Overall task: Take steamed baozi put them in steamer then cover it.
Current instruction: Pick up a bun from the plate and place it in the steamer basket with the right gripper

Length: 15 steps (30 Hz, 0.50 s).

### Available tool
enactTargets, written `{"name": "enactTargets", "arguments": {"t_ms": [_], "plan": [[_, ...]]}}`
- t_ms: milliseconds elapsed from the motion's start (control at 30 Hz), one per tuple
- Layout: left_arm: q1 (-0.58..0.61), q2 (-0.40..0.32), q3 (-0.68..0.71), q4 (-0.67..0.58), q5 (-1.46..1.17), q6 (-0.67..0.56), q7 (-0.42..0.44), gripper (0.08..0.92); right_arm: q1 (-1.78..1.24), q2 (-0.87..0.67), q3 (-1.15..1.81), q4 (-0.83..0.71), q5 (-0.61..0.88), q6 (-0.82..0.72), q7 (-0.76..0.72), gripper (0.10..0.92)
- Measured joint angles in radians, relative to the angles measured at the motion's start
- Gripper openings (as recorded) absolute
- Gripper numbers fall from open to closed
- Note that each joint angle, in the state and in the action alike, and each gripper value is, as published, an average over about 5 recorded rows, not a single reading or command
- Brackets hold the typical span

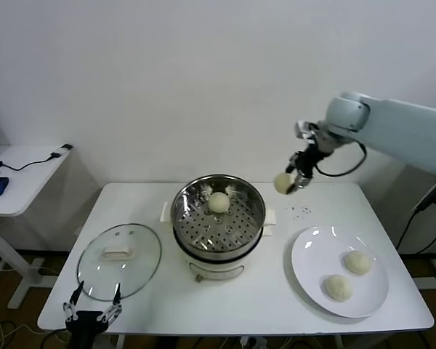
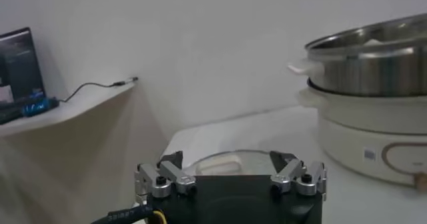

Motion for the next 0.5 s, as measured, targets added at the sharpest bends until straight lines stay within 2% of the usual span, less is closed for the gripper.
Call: {"name": "enactTargets", "arguments": {"t_ms": [500], "plan": [[-0.009,0.000,-0.012,-0.015,-0.018,0.004,-0.011,0.823,-0.120,0.305,0.005,-0.078,0.105,-0.084,0.113,0.594]]}}
